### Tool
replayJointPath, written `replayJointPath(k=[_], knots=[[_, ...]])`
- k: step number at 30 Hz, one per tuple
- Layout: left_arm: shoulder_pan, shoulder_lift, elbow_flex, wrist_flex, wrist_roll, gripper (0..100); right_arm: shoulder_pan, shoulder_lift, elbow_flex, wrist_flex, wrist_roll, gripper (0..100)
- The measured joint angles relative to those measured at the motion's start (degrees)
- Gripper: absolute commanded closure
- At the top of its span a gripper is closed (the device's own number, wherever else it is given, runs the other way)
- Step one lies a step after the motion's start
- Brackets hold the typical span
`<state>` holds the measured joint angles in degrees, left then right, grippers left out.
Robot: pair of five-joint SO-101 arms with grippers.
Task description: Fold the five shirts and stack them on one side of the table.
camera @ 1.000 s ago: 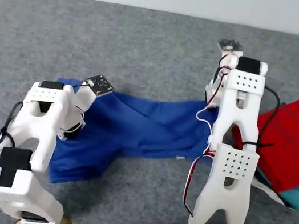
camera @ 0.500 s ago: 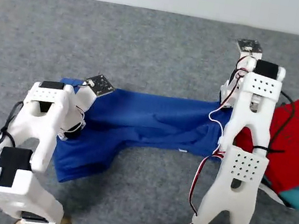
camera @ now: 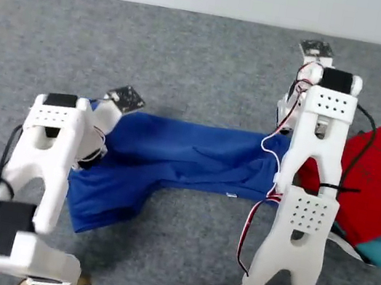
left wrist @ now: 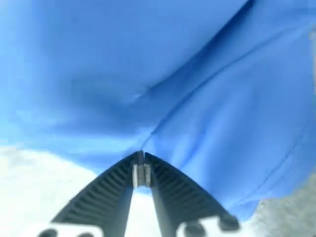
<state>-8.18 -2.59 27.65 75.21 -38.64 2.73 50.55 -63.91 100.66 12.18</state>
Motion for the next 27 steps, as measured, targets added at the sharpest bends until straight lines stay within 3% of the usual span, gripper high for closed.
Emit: replayJointPath(k=[5, 9, 13, 27], knots=[[0.0, -6.2, 1.3, 0.4, 0.0, 99, -1.8, -9.3, 12.8, 0.0, 0.0, 81.7], [0.0, -6.3, 4.2, -0.6, -0.1, 99, -4.7, -14.5, 25.7, 0.0, 0.0, 88.9], [-0.1, -3.9, 5.8, -1.8, -0.1, 99, -6.9, -15.1, 34.1, 0.0, 0.0, 86.9], [-0.1, 0.8, 5.8, -3.4, -0.2, 99, -4.0, -15.2, 37.2, 0.0, 0.0, 86.2]])
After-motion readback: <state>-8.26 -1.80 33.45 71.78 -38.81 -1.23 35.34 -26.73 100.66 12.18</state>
